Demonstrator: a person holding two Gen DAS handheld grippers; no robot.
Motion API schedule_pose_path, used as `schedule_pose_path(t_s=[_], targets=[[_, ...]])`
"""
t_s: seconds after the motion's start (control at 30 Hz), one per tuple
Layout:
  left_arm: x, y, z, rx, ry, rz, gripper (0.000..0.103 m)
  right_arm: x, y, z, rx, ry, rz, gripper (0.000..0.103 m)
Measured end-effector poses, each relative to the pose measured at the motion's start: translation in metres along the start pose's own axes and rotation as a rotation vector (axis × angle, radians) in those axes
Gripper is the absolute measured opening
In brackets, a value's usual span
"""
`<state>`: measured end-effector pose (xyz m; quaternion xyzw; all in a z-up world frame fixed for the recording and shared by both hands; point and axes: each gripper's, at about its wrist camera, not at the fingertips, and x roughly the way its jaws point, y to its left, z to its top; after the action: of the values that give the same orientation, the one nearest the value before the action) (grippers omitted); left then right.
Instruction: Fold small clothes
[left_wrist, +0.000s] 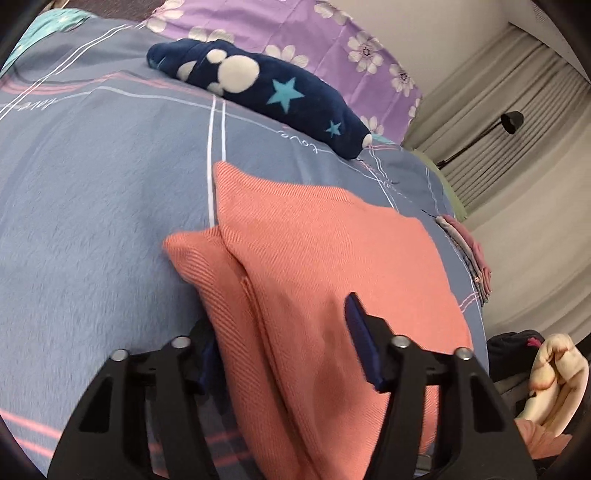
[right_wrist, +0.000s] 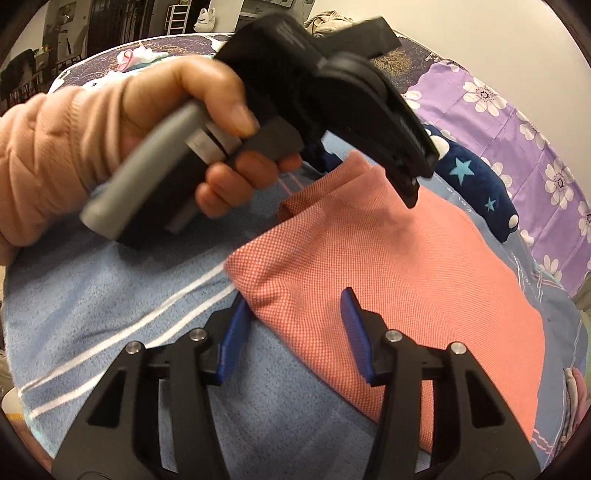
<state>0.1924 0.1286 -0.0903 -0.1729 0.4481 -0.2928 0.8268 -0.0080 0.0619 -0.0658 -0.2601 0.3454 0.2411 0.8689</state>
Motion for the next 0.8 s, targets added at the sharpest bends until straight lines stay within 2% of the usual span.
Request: schedule_pose_path(t_s=[0.07, 0.13, 0.17, 0.3, 0.37, 0.5, 0.6, 0.8], targets=[[0.003, 0.004, 0.005, -0.018, 0.007, -0.001, 0.038, 0.003, 0.005, 0.003, -0.017, 0.0, -0.047, 0.05], [0.005, 0.012, 0.009, -0.052, 0.014, -0.016, 0.029, 0.005, 0.014, 0.008, -0.05, -0.003, -0.104, 0.049], [0.005, 0.016, 0.011, -0.069, 0.015, -0.023, 0.024, 0.006, 0.017, 0.009, -0.062, -0.002, -0.11, 0.042], [0.004, 0.019, 0.011, -0.102, 0.005, -0.028, 0.02, 0.009, 0.02, 0.012, -0.067, 0.005, -0.118, 0.014], [0.001, 0.015, 0.01, -0.092, -0.004, -0.003, 0.017, 0.004, 0.009, 0.012, -0.016, -0.012, -0.09, 0.009], [-0.011, -0.003, 0.015, -0.068, -0.048, 0.016, 0.015, -0.02, -0.02, 0.01, 0.105, -0.086, -0.035, 0.008], [-0.02, -0.023, 0.022, -0.04, -0.078, 0.016, 0.015, -0.038, -0.035, 0.008, 0.158, -0.137, -0.032, 0.008], [-0.021, -0.069, 0.035, 0.037, -0.095, 0.067, 0.014, -0.071, -0.078, -0.008, 0.308, -0.201, -0.012, 0.008]])
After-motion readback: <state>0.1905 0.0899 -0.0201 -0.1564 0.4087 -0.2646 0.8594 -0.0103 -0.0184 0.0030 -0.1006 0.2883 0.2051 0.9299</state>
